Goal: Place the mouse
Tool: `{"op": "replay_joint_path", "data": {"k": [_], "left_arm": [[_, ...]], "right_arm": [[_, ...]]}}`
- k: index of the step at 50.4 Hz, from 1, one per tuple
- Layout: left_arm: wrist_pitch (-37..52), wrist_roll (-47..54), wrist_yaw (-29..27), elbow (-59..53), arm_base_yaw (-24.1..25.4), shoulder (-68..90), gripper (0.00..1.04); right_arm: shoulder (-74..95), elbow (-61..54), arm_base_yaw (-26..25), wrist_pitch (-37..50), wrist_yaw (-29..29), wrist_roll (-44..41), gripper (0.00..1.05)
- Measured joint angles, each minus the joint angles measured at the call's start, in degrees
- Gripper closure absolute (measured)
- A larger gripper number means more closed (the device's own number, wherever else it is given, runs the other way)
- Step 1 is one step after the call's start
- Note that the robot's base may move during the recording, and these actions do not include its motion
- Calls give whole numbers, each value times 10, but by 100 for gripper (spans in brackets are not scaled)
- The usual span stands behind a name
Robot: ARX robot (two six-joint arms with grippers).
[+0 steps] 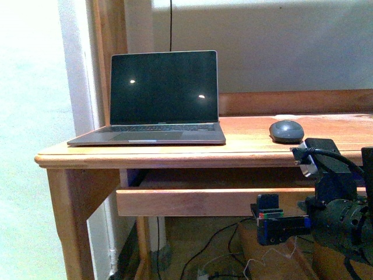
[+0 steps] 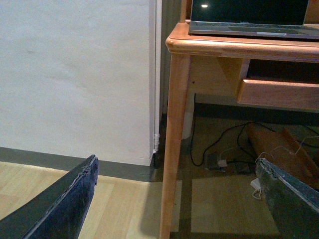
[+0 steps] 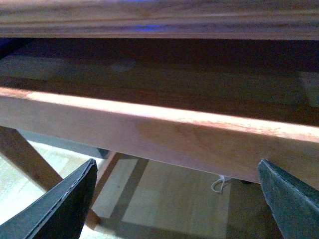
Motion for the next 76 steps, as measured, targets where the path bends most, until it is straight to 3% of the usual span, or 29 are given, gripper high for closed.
{"op": "replay_joint_path", "data": {"k": [23, 42, 54, 59, 71, 76], "left_arm": [[0, 0, 0, 0, 0, 0, 8], [0, 0, 0, 0, 0, 0, 8], [0, 0, 0, 0, 0, 0, 8], [0, 0, 0, 0, 0, 0, 8], [0, 0, 0, 0, 0, 0, 8], [0, 0, 0, 0, 0, 0, 8]], "right_arm": [[12, 12, 12, 30, 81, 15, 7], [-6, 5, 2, 7, 54, 25, 7], [-131, -80, -57, -37, -25, 26, 7], [-227, -137, -109, -64, -51, 17, 7], [-415, -223, -232, -195, -65, 10, 7], [-451, -235, -246, -212, -68, 10, 7]]}}
